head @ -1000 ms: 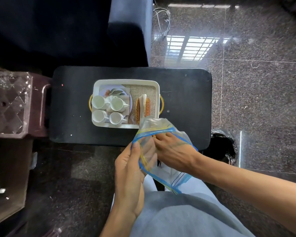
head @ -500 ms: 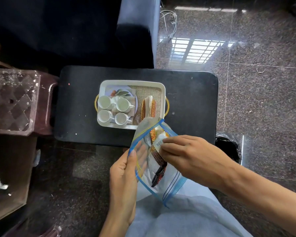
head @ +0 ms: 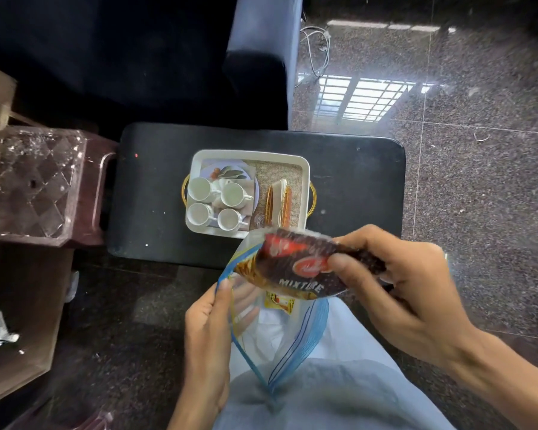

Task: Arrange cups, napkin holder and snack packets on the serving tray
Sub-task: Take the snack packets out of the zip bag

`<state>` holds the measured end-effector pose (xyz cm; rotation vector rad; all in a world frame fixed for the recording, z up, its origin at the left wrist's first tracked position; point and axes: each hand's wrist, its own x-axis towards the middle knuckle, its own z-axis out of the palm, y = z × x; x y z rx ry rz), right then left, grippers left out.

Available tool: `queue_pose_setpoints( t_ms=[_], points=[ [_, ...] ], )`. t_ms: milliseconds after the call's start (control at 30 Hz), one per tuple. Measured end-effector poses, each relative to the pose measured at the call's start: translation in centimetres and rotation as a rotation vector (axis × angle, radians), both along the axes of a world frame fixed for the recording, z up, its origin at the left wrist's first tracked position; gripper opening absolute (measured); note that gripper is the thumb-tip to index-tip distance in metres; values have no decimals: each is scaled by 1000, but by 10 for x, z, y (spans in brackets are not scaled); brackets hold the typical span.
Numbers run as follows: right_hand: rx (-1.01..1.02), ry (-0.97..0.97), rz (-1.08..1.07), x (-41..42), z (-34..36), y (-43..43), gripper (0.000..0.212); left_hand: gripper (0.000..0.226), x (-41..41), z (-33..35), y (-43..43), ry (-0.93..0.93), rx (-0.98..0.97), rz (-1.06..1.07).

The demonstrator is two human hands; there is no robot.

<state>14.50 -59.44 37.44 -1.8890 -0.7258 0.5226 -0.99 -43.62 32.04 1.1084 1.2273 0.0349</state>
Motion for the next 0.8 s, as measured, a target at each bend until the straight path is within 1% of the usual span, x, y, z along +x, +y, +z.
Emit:
queue_pose_setpoints(
  t_ms=[33, 100, 167, 300, 400, 500, 633, 733, 800],
  points=[
    [59, 57, -83, 0, 0, 0, 11, 33, -1, -2, 0, 1, -6, 0],
    [192, 256, -246, 4, 0, 0, 14, 33, -3, -6, 0, 9, -26, 14],
    [241, 406, -393, 12, -8, -3, 16, 33, -5, -10, -1, 26, -36, 18],
    [234, 546, -672, 37, -56, -11, 14, 36, -8, -14, -2, 33, -56, 2],
    [162, 615, -908, 56, -118, -15, 13, 37, -9, -17, -2, 40, -64, -4],
    [91, 733, -1102, 72, -192, -18, 22, 38, -7, -22, -2, 56, -73, -11],
    [65, 889, -1256, 87, -271, -19, 25, 37, -5, -34, -5, 68, -76, 8],
    [41, 955, -1245, 94, -313, -20, 17, 42, -3, -44, -7, 90, -85, 35],
    [39, 983, -1233, 96, -332, -21, 15, 43, -3, -49, -10, 104, -82, 42]
  ],
)
